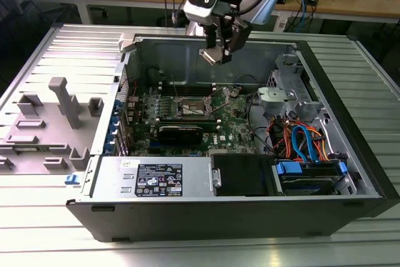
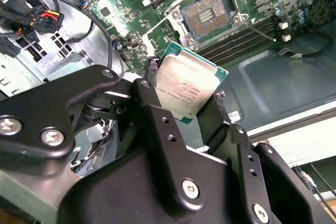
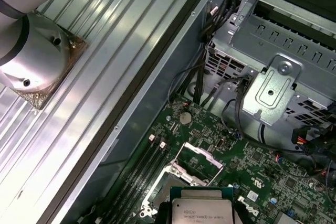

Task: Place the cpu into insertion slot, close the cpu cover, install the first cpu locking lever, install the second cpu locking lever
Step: 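Place the cpu into insertion slot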

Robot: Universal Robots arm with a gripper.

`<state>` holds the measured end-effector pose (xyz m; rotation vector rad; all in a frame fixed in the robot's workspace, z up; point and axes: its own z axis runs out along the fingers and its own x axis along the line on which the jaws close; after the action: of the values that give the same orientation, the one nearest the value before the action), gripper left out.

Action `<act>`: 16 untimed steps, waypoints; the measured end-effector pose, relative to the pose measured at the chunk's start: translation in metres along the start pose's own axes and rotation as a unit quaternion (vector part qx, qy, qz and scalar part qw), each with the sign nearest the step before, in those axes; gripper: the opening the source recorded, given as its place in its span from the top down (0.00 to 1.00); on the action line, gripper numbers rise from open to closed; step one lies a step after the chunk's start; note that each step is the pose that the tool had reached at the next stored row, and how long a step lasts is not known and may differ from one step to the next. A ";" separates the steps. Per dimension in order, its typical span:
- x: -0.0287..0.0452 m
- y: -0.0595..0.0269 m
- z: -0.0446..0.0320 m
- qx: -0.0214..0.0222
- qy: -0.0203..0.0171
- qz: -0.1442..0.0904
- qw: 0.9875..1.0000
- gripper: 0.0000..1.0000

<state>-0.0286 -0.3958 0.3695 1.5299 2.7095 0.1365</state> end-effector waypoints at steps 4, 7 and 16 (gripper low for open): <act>0.0000 0.0000 0.0000 0.000 -0.002 0.027 1.000 0.45; 0.0000 0.0000 0.0000 -0.001 -0.005 0.051 0.999 0.45; 0.0000 0.0000 0.0000 -0.002 -0.010 0.114 0.993 0.45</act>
<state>-0.0285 -0.3958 0.3696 1.8252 2.5081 0.1302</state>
